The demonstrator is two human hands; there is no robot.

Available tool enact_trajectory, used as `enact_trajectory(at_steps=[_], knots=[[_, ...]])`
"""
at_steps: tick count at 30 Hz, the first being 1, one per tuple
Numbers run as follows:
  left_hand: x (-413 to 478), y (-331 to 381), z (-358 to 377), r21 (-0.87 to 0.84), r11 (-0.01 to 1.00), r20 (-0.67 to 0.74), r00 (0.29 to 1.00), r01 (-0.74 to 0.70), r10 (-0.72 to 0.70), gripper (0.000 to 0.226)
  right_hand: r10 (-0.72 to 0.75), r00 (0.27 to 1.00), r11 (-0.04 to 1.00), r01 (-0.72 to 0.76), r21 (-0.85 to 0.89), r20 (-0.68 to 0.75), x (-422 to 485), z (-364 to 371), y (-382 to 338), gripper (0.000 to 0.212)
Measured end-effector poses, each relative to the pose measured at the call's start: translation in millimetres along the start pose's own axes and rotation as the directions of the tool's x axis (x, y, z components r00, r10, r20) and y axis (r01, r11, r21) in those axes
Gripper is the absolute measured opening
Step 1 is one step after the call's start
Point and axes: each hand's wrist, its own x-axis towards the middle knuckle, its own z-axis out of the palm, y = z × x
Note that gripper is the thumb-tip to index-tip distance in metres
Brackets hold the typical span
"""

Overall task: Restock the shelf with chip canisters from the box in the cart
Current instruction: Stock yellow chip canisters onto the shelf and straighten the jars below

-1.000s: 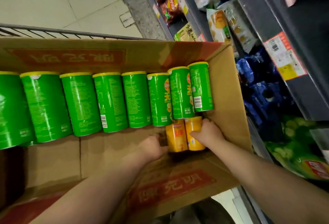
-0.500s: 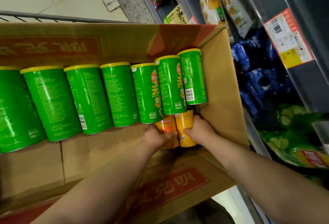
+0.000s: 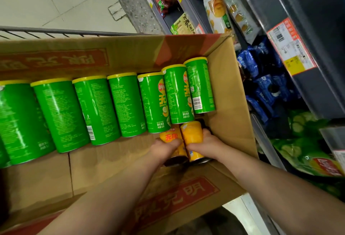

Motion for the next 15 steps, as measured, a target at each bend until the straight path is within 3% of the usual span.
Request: enact_trajectory(at_steps=[2, 5, 9, 11, 15], knots=[[-8, -1, -6, -0.017, 1.000, 0.029, 1.000, 0.005, -0.004, 0.056, 0.001, 1.000, 1.000, -0.001, -0.018, -0.013, -5, -4, -5, 0.079], [-22, -3, -13, 0.031, 0.999, 0.039, 0.999, 0.020, -0.022, 0.071, 0.020, 1.000, 1.000, -0.019, 0.011, -0.023, -13, -11, -13, 0.077], [-36, -7, -21, 0.057, 0.998, 0.016, 1.000, 0.009, -0.010, 0.057, 0.043, 0.998, 0.999, -0.044, -0.032, -0.043, -28, -19, -16, 0.073], [-41, -10, -24, 0.068, 0.998, 0.016, 1.000, -0.002, 0.001, 0.066, 0.053, 0.997, 0.998, -0.054, -0.014, -0.053, -37, -21, -14, 0.066], [-53, -17, -31, 0.074, 0.996, -0.005, 0.999, -0.043, 0.044, 0.062, 0.033, 0.995, 0.999, -0.031, 0.023, -0.094, -55, -18, -12, 0.064]])
